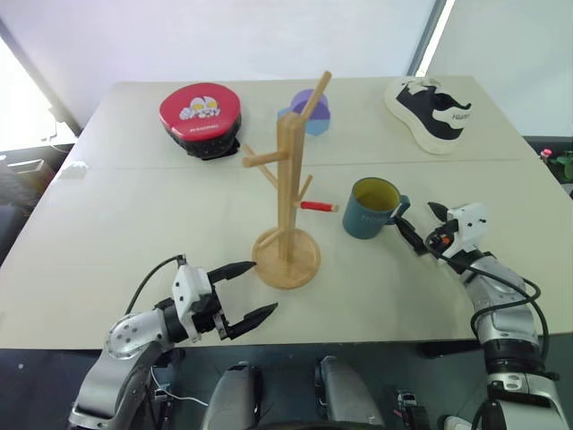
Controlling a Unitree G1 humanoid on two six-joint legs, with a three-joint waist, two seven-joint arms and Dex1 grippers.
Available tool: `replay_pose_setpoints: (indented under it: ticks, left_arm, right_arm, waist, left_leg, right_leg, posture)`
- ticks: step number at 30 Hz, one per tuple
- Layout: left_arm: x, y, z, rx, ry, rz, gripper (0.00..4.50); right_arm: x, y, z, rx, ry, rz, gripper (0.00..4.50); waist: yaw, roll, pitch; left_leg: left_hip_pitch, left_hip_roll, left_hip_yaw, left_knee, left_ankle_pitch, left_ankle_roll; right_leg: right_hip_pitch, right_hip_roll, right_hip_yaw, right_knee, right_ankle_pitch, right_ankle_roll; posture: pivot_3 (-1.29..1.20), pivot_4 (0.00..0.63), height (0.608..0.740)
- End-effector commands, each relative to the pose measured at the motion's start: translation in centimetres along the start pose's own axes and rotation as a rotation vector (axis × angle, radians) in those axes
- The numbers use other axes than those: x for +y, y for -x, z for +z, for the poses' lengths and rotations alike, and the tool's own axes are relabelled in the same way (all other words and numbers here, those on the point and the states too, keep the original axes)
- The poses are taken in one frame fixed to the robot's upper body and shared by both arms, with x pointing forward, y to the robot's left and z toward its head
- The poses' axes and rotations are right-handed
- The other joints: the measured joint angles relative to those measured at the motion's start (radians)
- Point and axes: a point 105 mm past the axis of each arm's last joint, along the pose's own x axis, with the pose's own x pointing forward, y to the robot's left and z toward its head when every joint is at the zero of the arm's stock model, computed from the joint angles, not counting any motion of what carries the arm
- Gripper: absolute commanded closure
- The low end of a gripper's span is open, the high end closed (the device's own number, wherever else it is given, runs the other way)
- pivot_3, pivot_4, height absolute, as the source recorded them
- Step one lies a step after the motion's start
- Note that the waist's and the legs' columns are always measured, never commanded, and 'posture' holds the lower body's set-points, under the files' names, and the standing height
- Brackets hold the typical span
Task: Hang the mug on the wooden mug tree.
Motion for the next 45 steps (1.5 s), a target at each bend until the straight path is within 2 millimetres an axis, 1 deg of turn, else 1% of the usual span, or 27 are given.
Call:
replay_pose_setpoints:
  ticks: [1, 5, 8, 9, 10, 11, 16, 17, 20, 23, 24, 25, 27, 28, 30, 33, 35, 39, 42, 45]
  left_arm:
    - [-1.0, -0.4, 1.1, -0.027, -0.06, -0.031, 0.0]
    - [-1.2, -0.5, 1.3, -0.033, -0.059, -0.018, 0.0]
    - [-1.2, -0.5, 1.3, -0.029, -0.06, -0.005, 0.0]
    - [-1.1, -0.5, 1.4, -0.027, -0.064, 0.001, 0.0]
    - [-1.1, -0.5, 1.6, -0.03, -0.067, 0.007, 0.0]
    - [-1.0, -0.5, 1.7, -0.032, -0.068, 0.013, 0.0]
    - [-0.5, -0.2, 2.1, -0.027, -0.077, 0.026, 0.0]
    - [-0.4, -0.1, 2.1, -0.025, -0.079, 0.027, 0.0]
    - [0.0, 0.0, 2.2, -0.022, -0.083, 0.03, 0.0]
    - [0.5, 0.0, 2.3, -0.022, -0.089, 0.04, 0.0]
    - [0.9, 0.0, 2.3, -0.021, -0.091, 0.042, 0.0]
    - [1.1, -0.1, 2.4, -0.021, -0.093, 0.044, 0.0]
    - [1.9, -0.3, 2.5, -0.02, -0.102, 0.043, 0.0]
    - [2.3, -0.5, 2.6, -0.022, -0.106, 0.04, 0.0]
    - [2.8, -0.6, 2.8, -0.025, -0.112, 0.034, 0.0]
    - [3.6, -0.8, 3.1, -0.03, -0.12, 0.015, 0.0]
    - [3.9, -0.8, 3.2, -0.027, -0.125, 0.001, 0.0]
    - [4.6, -0.8, 3.4, -0.023, -0.133, -0.015, 0.0]
    - [5.0, -0.4, 4.1, -0.023, -0.134, -0.035, 0.0]
    - [5.2, 0.1, 4.7, -0.024, -0.134, -0.036, 0.0]
  right_arm:
    - [-0.2, -0.9, 1.1, -0.043, 0.018, 0.012, 0.08]
    - [0.0, -1.6, 1.0, -0.043, 0.008, 0.031, 0.08]
    - [0.5, -2.1, 1.0, -0.05, -0.01, 0.061, 0.08]
    - [0.8, -2.2, 1.0, -0.051, -0.019, 0.073, 0.6]
    - [1.0, -2.3, 1.0, -0.05, -0.026, 0.088, 0.95]
    - [1.2, -2.3, 1.0, -0.048, -0.031, 0.101, 1.42]
    - [1.8, -2.2, 0.9, -0.047, -0.039, 0.126, 4.03]
    - [1.9, -2.2, 0.9, -0.049, -0.037, 0.126, 4.45]
    - [2.0, -2.0, 1.4, -0.054, -0.006, 0.121, 4.45]
    - [3.1, -0.9, 2.5, -0.049, 0.147, 0.199, 4.45]
    - [4.2, -0.1, 3.5, -0.051, 0.254, 0.266, 4.45]
    - [5.1, 0.5, 4.1, -0.051, 0.322, 0.314, 4.45]
    - [7.6, 2.0, 6.0, -0.07, 0.46, 0.425, 4.45]
    - [8.7, 2.6, 6.8, -0.08, 0.506, 0.465, 4.45]
    - [10.2, 3.4, 7.9, -0.093, 0.562, 0.51, 4.45]
    - [12.1, 4.3, 10.1, -0.129, 0.644, 0.548, 4.45]
    - [12.7, 4.6, 11.1, -0.142, 0.675, 0.552, 4.45]
    - [13.2, 4.8, 12.9, -0.16, 0.736, 0.547, 4.45]
    - [13.6, 4.5, 14.4, -0.182, 0.759, 0.558, 4.45]
    - [14.0, 4.3, 15.3, -0.197, 0.777, 0.576, 4.45]
  waist:
    - [0.0, 0.0, 0.0]
    - [0.0, 0.0, 0.0]
    - [0.0, 0.0, 0.0]
    - [0.0, 0.0, 0.0]
    - [0.0, 0.0, 0.0]
    - [0.0, 0.0, 0.0]
    - [0.0, 0.0, 0.0]
    - [0.0, 0.0, 0.0]
    - [0.0, 0.0, 0.0]
    - [0.003, 0.001, 0.0]
    - [0.004, 0.001, 0.0]
    - [0.006, 0.002, 0.0]
    - [0.005, 0.003, 0.0]
    - [0.003, 0.002, 0.0]
    - [-0.002, 0.002, 0.0]
    - [0.001, 0.001, 0.0]
    - [0.003, 0.001, 0.0]
    - [0.003, 0.001, 0.0]
    - [0.003, 0.0, 0.001]
    - [0.002, 0.0, 0.001]
  left_leg:
    - [0.0, 0.0, 0.0, 0.0, 0.0, 0.0]
    - [0.0, 0.0, 0.0, 0.0, 0.0, 0.0]
    - [0.0, 0.0, 0.0, 0.001, 0.0, 0.0]
    - [0.0, 0.0, 0.0, 0.001, 0.0, 0.0]
    - [0.0, 0.0, 0.0, 0.001, 0.0, 0.0]
    - [0.0, 0.0, 0.0, 0.001, 0.0, 0.0]
    - [0.0, 0.0, 0.0, 0.001, 0.0, 0.0]
    - [0.0, 0.0, 0.0, 0.001, 0.0, 0.0]
    - [0.0, 0.0, 0.0, 0.001, 0.0, 0.0]
    - [0.0, 0.0, 0.0, 0.001, 0.0, 0.0]
    - [0.0, 0.0, 0.0, 0.001, 0.0, 0.0]
    - [0.0, 0.0, 0.0, 0.001, 0.0, 0.0]
    - [0.0, -0.001, 0.0, 0.001, 0.0, 0.0]
    - [0.0, -0.001, -0.001, 0.001, 0.0, 0.0]
    - [0.0, -0.001, -0.001, 0.002, 0.0, 0.0]
    - [0.0, 0.001, -0.001, 0.004, 0.0, 0.0]
    - [0.0, 0.001, -0.002, 0.006, 0.0, 0.0]
    - [-0.001, 0.002, -0.002, 0.01, 0.0, 0.0]
    - [-0.001, 0.001, -0.001, 0.011, 0.0, 0.0]
    - [-0.001, 0.001, -0.002, 0.011, 0.0, 0.0]
  right_leg:
    - [0.0, 0.0, 0.0, 0.0, 0.0, 0.0]
    - [0.0, 0.0, 0.0, 0.001, 0.0, 0.0]
    - [0.0, 0.0, 0.0, 0.001, 0.0, 0.001]
    - [0.0, 0.001, 0.0, 0.001, 0.001, 0.002]
    - [0.0, 0.001, 0.0, 0.001, 0.001, 0.002]
    - [0.0, 0.001, 0.0, 0.001, 0.001, 0.002]
    - [0.0, 0.001, 0.0, 0.001, 0.001, 0.002]
    - [0.0, 0.001, 0.0, 0.001, 0.001, 0.002]
    - [0.0, 0.001, 0.0, 0.001, 0.001, 0.002]
    - [0.0, 0.001, 0.0, 0.002, 0.001, 0.002]
    - [0.0, 0.0, 0.0, 0.002, 0.001, 0.002]
    - [0.0, 0.0, -0.001, 0.001, 0.001, 0.002]
    - [0.0, 0.0, -0.001, 0.002, 0.001, 0.003]
    - [0.0, 0.001, -0.002, 0.002, 0.001, 0.003]
    - [0.0, 0.002, -0.002, 0.002, 0.001, 0.003]
    - [0.001, 0.005, -0.002, 0.002, 0.001, 0.003]
    - [0.001, 0.006, -0.002, 0.004, 0.0, 0.001]
    - [0.002, 0.006, -0.002, 0.004, 0.0, 0.0]
    - [0.002, 0.004, -0.002, 0.004, 0.0, 0.0]
    - [0.002, 0.003, -0.002, 0.004, 0.0, 0.001]
  posture:
    - [0.0, 0.15, 0.735]
    - [0.0, 0.15, 0.735]
    - [0.0, 0.15, 0.735]
    - [0.0, 0.15, 0.735]
    - [0.0, 0.15, 0.735]
    - [0.0, 0.15, 0.735]
    - [0.0, 0.15, 0.735]
    - [0.0, 0.15, 0.735]
    - [0.0, 0.15, 0.735]
    - [0.0, 0.15, 0.735]
    - [0.0, 0.15, 0.735]
    - [0.0, 0.15, 0.735]
    - [0.0, 0.15, 0.735]
    - [0.0, 0.15, 0.735]
    - [0.0, 0.15, 0.735]
    - [0.0, 0.15, 0.735]
    - [0.0, 0.15, 0.735]
    - [0.0, 0.15, 0.735]
    - [0.0, 0.15, 0.735]
    - [0.0, 0.15, 0.735]
